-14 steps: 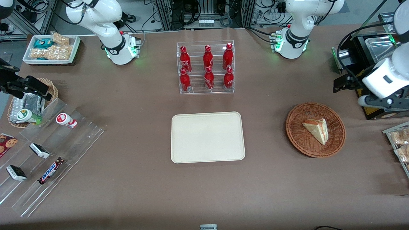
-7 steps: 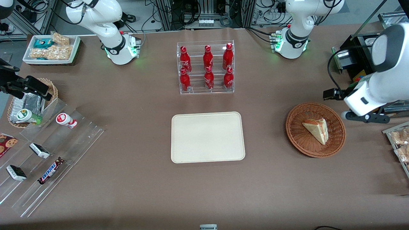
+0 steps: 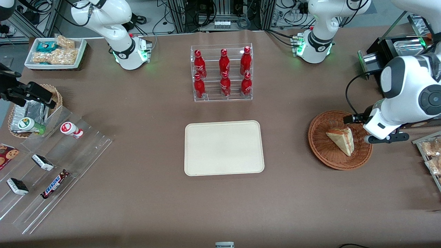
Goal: Place sandwich from basket to tray
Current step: 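Lower the open left gripper over the wrapped sandwich in the basket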
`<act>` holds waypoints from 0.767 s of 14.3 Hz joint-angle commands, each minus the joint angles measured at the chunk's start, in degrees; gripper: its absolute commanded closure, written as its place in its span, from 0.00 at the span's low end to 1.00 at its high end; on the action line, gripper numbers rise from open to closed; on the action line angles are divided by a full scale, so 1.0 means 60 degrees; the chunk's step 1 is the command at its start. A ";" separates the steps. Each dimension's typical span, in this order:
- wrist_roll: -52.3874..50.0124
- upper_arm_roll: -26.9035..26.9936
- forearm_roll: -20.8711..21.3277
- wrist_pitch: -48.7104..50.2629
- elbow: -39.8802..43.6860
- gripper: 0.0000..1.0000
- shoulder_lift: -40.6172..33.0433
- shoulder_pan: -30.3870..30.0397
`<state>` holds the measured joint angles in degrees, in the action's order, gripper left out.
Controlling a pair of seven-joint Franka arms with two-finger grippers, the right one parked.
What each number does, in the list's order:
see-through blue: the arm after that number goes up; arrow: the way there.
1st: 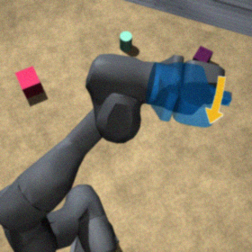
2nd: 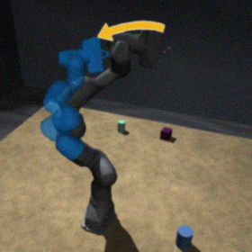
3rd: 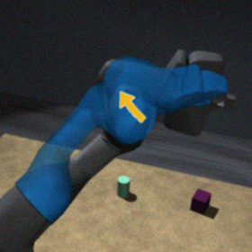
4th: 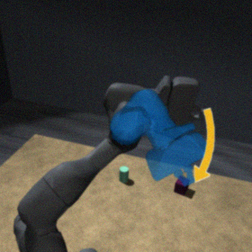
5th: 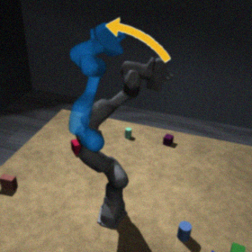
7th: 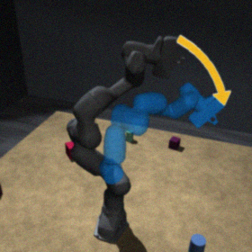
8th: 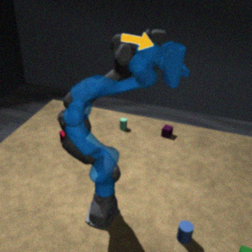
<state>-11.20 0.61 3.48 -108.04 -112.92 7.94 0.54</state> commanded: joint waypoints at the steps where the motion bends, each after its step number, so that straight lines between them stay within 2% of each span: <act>1: -0.2122 -0.0029 -0.0008 -0.1207 -0.0952 0.00 -0.0196 -0.0149; 6: -0.5145 -0.0029 -0.0052 -0.3361 -0.1978 0.00 0.0141 -0.0149; 11: -0.5924 0.0292 -0.0052 -0.5032 -0.2478 0.00 0.0740 -0.0149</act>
<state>-44.49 1.13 3.37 -135.08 -127.46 10.78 -0.33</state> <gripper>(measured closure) 0.000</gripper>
